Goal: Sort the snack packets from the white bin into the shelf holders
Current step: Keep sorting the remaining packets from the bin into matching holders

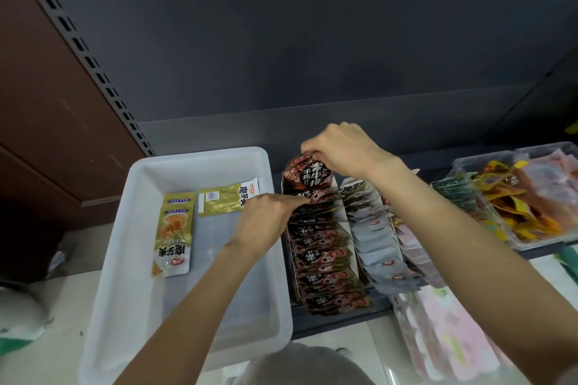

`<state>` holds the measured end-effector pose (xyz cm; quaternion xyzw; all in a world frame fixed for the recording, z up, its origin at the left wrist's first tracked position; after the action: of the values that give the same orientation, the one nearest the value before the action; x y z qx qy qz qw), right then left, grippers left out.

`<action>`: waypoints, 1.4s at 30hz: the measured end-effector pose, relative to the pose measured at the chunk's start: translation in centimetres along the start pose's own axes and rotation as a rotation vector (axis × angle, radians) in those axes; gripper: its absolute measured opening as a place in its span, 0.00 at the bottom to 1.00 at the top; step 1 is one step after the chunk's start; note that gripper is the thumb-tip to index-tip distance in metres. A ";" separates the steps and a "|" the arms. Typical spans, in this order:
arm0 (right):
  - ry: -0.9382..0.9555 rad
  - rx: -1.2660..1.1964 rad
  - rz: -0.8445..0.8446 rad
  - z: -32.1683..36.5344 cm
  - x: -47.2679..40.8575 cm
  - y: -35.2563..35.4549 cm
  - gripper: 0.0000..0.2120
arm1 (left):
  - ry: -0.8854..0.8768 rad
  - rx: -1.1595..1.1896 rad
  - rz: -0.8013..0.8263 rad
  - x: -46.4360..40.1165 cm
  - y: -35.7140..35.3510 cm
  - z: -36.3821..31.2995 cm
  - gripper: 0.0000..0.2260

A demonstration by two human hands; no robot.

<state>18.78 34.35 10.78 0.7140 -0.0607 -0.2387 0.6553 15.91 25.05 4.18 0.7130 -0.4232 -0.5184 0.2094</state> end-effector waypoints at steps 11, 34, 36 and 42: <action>-0.047 -0.036 0.128 0.2 1.6 -4.0 0.12 | -0.076 0.024 -0.100 -0.4 0.5 -0.7 0.13; -0.273 -0.618 -0.514 5.9 4.7 3.6 0.09 | 0.565 0.106 -0.600 7.9 10.7 9.8 0.11; -0.255 -0.665 -0.459 9.7 3.5 1.2 0.08 | 0.669 -0.029 -0.495 10.9 10.3 12.9 0.14; -0.270 -0.547 0.234 17.6 -1.4 -14.8 0.19 | 0.801 -0.314 0.263 16.4 2.7 18.8 0.33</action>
<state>6.81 20.94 -3.57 0.4618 -0.1622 -0.2618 0.8318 -0.62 12.75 -10.07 0.7571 -0.3121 -0.2284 0.5265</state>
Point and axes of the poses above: each hand's wrist, its own x-axis away from the middle knuckle, its own y-axis out of the back of the hand, z = x × y, the point moved 10 cm from there along -x, towards the middle knuckle, and after that the axes turned 12 degrees about -z, right-handed, at the moved point
